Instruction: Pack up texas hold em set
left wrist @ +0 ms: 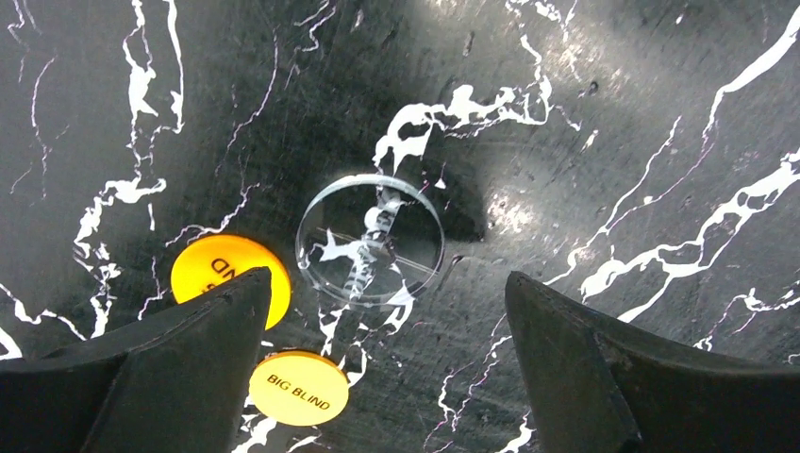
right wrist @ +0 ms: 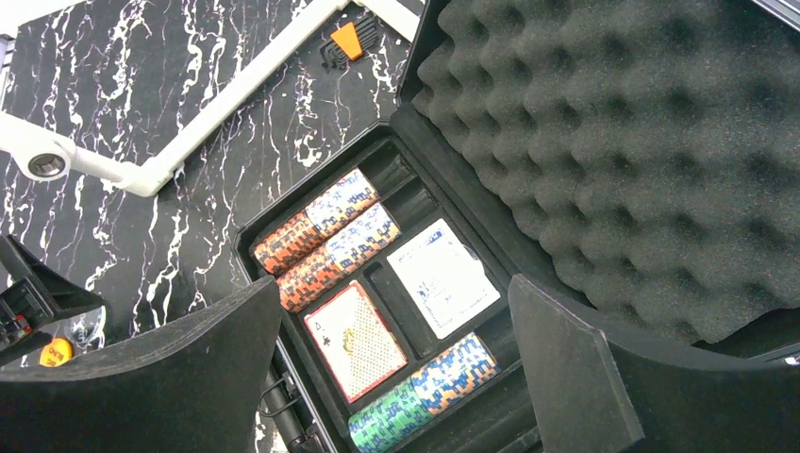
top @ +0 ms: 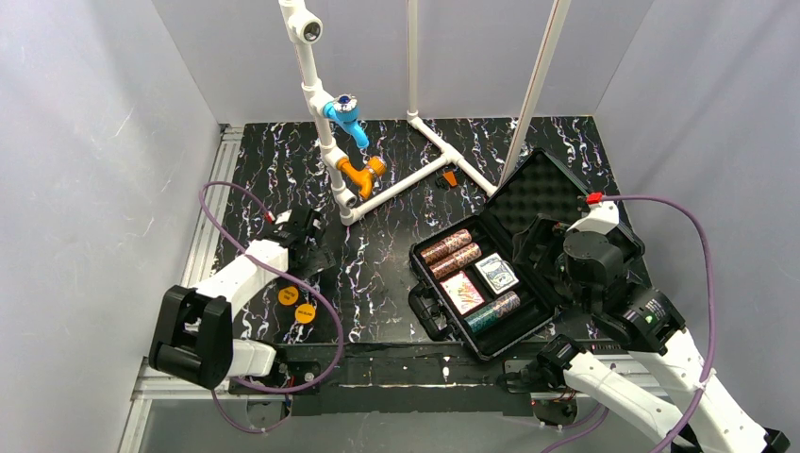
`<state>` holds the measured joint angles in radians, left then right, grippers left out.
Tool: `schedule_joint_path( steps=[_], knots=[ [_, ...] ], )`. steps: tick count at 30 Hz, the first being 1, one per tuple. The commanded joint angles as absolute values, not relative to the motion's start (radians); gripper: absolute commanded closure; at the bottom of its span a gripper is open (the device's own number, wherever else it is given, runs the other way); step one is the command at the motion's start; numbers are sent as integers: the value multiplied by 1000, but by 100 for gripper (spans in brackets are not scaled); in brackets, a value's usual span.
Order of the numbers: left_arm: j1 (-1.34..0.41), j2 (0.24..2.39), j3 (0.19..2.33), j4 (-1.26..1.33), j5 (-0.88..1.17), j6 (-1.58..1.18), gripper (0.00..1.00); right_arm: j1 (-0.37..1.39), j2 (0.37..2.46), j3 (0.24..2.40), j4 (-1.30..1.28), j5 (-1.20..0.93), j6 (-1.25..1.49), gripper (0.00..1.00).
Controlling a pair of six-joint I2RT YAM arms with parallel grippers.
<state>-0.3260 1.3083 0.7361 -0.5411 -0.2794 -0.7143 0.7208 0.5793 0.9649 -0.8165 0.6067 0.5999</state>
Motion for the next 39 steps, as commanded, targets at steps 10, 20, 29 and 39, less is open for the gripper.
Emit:
schedule_joint_path(
  steps=[10, 20, 29, 39],
  knots=[
    [-269, 1397, 779, -500, -255, -702, 10, 723, 576, 950, -788, 641, 591, 2],
    [-262, 1428, 771, -491, -234, -707, 18, 723, 607, 943, -757, 630, 585, 2],
    [-262, 1443, 755, -492, -261, -735, 26, 723, 634, 940, -724, 609, 575, 2],
    [-262, 1457, 744, -451, -206, -710, 46, 722, 631, 940, -722, 610, 570, 2]
  ],
)
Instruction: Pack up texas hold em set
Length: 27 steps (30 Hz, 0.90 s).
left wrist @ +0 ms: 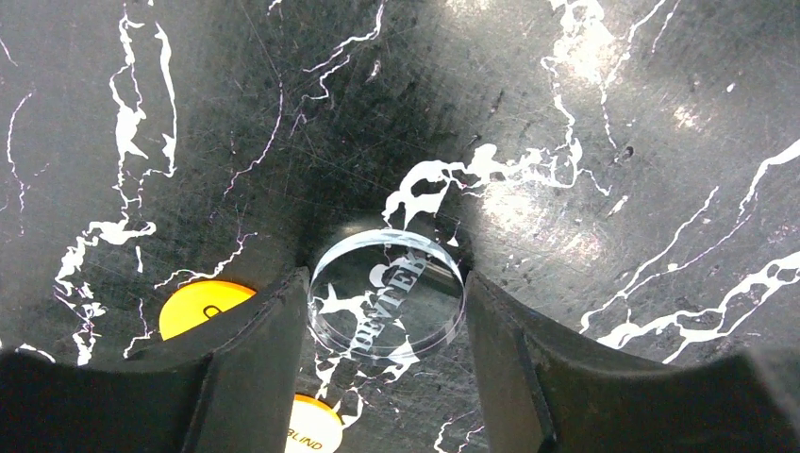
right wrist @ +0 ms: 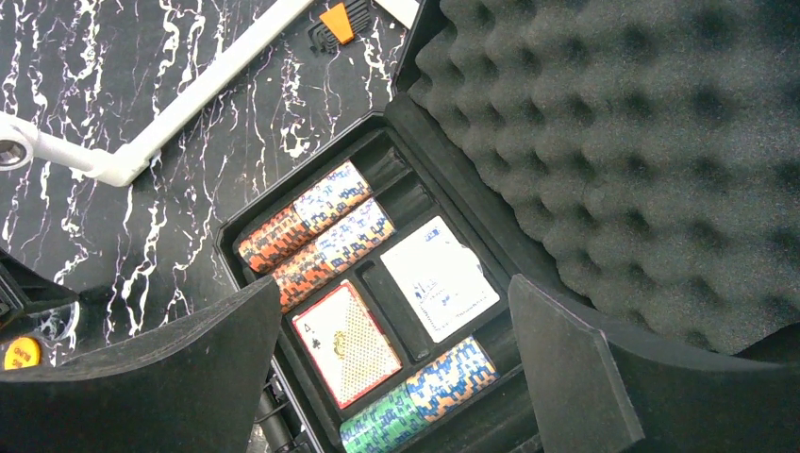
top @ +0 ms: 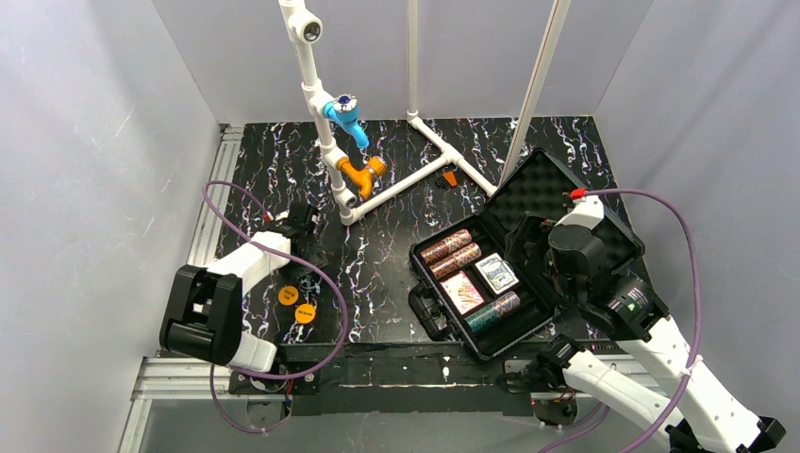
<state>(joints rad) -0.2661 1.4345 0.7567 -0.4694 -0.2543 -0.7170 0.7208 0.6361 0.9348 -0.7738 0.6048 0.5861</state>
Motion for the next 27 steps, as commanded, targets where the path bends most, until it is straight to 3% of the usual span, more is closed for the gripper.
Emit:
schedule_joint_path(
  steps=[1, 7, 14, 19, 22, 24, 27],
  knots=[
    [-262, 1463, 745, -447, -193, -704, 49, 723, 629, 942, -722, 611, 569, 2],
    [-270, 1460, 731, -413, -134, -690, 62, 722, 622, 945, -731, 611, 569, 2],
    [-338, 1433, 743, -398, -103, -628, 63, 722, 609, 939, -739, 612, 576, 2],
    [-364, 1443, 746, -410, -128, -617, 51, 723, 612, 940, -739, 610, 578, 2],
    [-372, 1445, 749, -422, -138, -610, 32, 723, 612, 940, -741, 610, 580, 2],
    [-384, 1442, 756, -435, -152, -606, 25, 722, 612, 939, -742, 608, 582, 2],
    [-403, 1433, 763, -458, -176, -606, 22, 723, 612, 937, -742, 606, 586, 2]
  ],
)
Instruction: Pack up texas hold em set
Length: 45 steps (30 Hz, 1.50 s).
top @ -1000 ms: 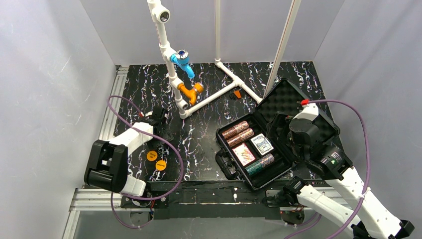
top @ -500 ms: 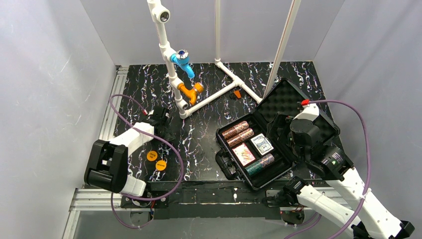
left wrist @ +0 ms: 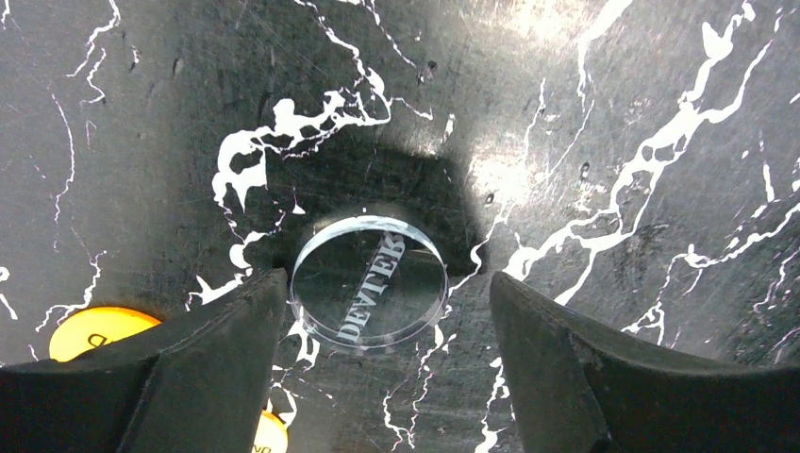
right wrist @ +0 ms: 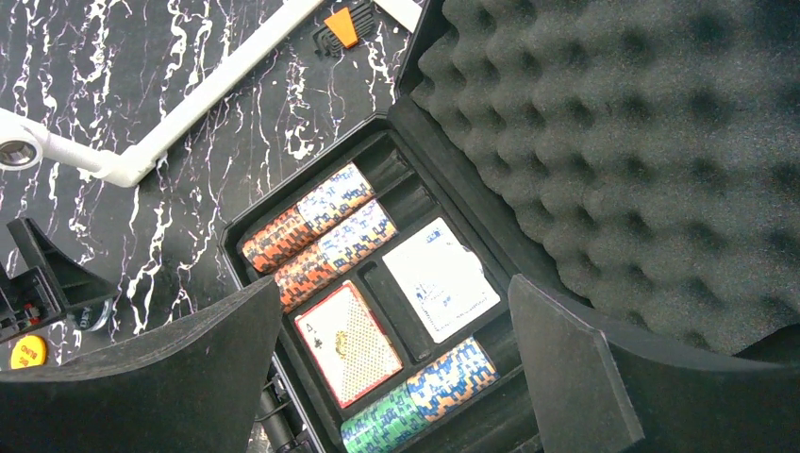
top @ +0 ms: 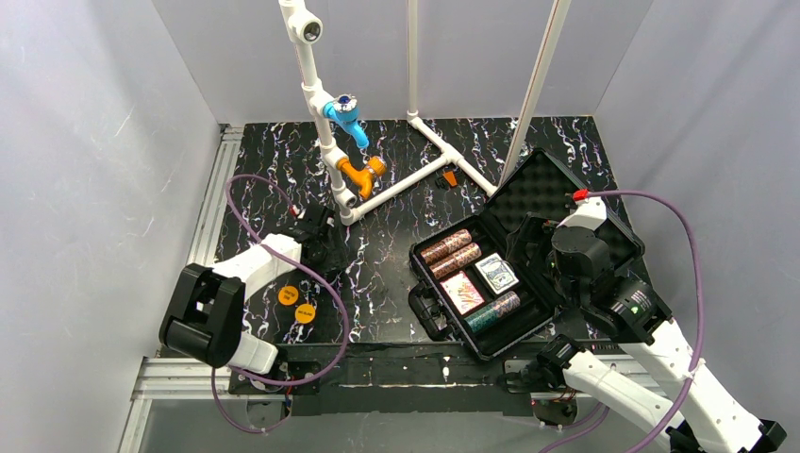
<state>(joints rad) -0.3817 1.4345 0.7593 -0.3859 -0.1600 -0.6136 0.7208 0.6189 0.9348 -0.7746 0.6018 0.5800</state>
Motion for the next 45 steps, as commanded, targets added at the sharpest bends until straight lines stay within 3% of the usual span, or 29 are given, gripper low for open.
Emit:
schedule_joint_path(
  steps=[1, 20, 28, 41, 45],
  knots=[
    [-410, 1433, 766, -466, -180, -606, 22, 722, 612, 936, -741, 607, 586, 2],
    [-422, 1478, 778, -495, -255, -627, 30, 722, 613, 936, -742, 604, 591, 2],
    [-422, 1491, 779, -485, -253, -622, 40, 723, 609, 932, -746, 607, 591, 2],
    [-422, 1508, 790, -478, -255, -617, 35, 722, 610, 936, -747, 607, 591, 2],
    [-422, 1509, 789, -474, -258, -615, 41, 723, 610, 937, -748, 607, 591, 2]
  ],
)
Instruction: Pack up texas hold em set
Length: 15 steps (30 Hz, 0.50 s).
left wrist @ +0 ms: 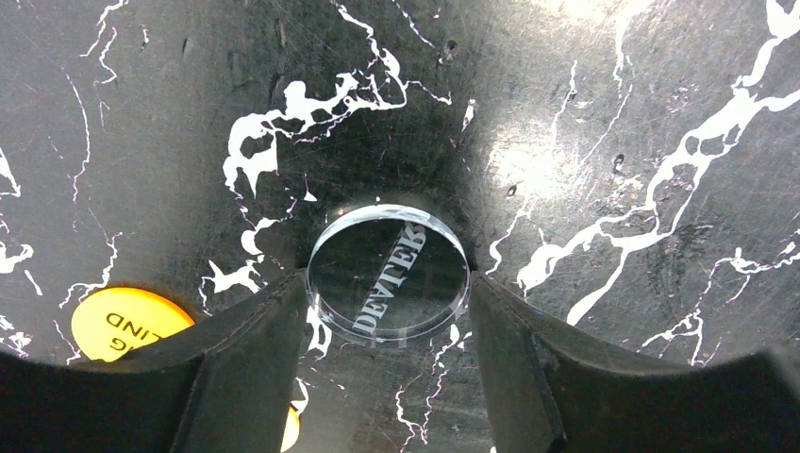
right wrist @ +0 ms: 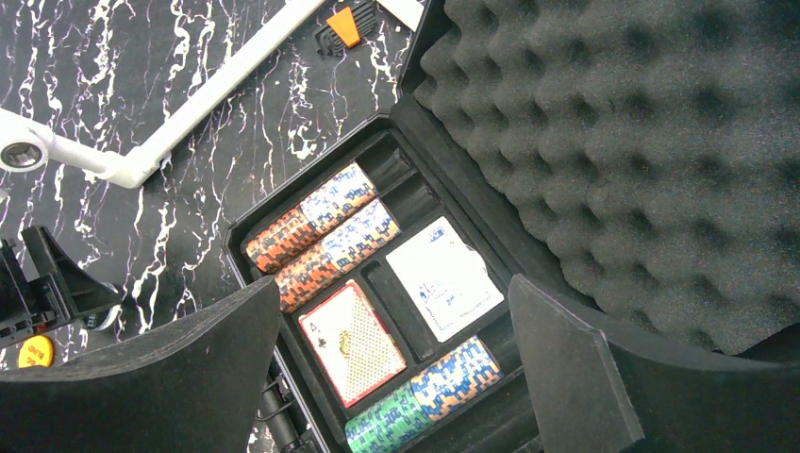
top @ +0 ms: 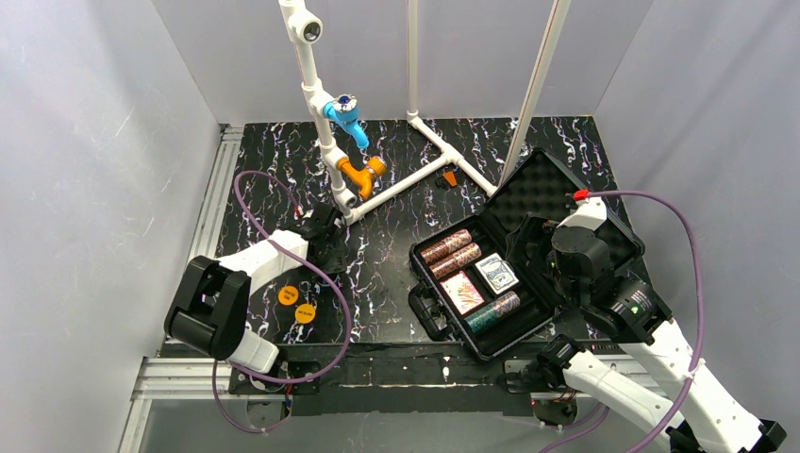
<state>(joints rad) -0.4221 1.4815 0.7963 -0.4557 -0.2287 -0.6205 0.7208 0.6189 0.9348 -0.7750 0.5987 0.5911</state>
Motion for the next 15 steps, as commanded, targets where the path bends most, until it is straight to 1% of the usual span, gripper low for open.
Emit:
schedule_joint_path(
  steps=[1, 4, 11, 15],
  knots=[
    [-422, 1509, 788, -472, -257, -614, 43, 722, 611, 938, -746, 607, 592, 2],
    [-422, 1505, 784, -467, -255, -612, 46, 722, 613, 942, -746, 607, 589, 2],
    [-423, 1495, 779, -465, -233, -603, 61, 723, 612, 950, -749, 604, 588, 2],
    [-431, 1460, 762, -465, -223, -598, 66, 723, 607, 953, -756, 607, 586, 2]
  ],
)
